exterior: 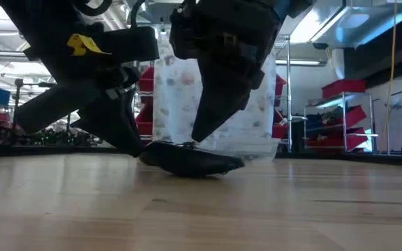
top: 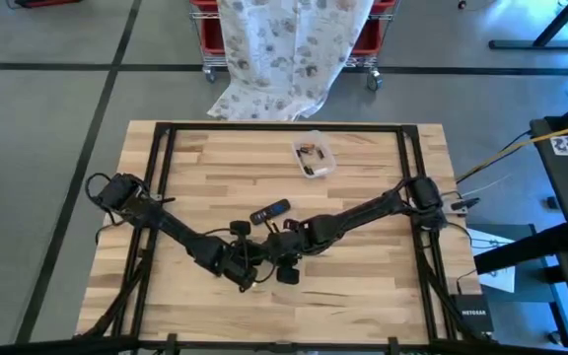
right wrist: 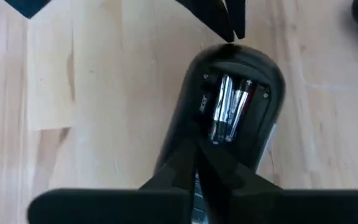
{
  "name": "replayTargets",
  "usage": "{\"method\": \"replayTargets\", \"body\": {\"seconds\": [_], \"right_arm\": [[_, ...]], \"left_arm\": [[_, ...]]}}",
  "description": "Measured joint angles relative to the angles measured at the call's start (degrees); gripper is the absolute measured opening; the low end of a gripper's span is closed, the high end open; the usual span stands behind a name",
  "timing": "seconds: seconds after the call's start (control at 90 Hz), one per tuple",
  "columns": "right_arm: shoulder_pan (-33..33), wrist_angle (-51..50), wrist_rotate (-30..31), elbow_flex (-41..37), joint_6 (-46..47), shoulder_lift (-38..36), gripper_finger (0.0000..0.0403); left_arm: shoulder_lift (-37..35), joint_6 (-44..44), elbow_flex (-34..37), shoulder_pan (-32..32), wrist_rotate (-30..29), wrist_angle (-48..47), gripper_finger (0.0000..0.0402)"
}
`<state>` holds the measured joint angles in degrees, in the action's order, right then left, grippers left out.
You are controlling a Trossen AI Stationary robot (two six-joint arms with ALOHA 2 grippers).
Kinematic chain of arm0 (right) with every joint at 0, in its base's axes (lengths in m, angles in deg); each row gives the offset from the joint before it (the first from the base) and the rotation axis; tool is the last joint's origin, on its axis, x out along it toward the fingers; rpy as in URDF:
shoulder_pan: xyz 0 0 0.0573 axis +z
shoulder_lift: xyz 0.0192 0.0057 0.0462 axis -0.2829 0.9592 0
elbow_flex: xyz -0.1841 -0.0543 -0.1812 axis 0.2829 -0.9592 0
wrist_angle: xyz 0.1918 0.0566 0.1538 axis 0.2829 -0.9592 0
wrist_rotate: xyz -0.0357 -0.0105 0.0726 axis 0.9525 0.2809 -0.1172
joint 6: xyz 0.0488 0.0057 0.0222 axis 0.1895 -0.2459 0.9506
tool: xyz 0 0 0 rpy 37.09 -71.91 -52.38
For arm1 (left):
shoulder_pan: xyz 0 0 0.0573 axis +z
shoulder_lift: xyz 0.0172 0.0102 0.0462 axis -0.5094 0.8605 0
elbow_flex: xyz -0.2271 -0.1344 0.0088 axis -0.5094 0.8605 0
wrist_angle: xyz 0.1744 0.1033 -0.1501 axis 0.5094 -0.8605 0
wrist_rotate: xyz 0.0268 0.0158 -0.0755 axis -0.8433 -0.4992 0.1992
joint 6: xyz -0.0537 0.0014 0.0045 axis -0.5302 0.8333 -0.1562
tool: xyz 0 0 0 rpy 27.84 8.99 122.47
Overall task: Insert battery
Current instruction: Insert the white battery into the wireless mouse
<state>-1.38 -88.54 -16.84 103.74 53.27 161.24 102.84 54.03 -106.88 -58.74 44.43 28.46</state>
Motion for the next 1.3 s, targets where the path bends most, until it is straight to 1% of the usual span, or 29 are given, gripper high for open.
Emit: {"method": "replayTargets", "body": {"seconds": [0.3, 0.467, 0.589, 0.767, 1.033, 1.3], "right_arm": [[0.0, 0.6, 1.4, -0.7, 0.0, -0.1, 0.0000], [0.4, 0.5, 2.0, -0.9, -0.4, -0.2, 0.0000], [0.8, -0.8, 2.7, -0.5, -1.8, -1.5, 0.0000], [0.7, -7.2, 5.9, -0.5, -1.4, -2.7, 0.0000], [0.8, -5.7, 4.5, -0.4, -1.4, -0.8, 0.0000], [0.8, -4.5, 3.9, -0.4, -1.4, -0.7, 0.0000]], "left_arm": [[0.0, 2.3, 0.0, 0.0, 0.0, 5.9, 0.0003], [0.0, 2.2, 0.0, 0.0, 0.0, 5.7, 0.0003], [0.0, 2.1, -0.1, 0.0, 0.0, 5.9, 0.0003], [0.0, 1.7, -0.1, 0.1, 0.0, 5.9, 0.0003], [0.0, 0.5, -0.1, 0.0, 0.0, 5.7, 0.0003], [0.0, 0.0, -0.1, 0.0, -0.1, 5.8, 0.0003]]}}
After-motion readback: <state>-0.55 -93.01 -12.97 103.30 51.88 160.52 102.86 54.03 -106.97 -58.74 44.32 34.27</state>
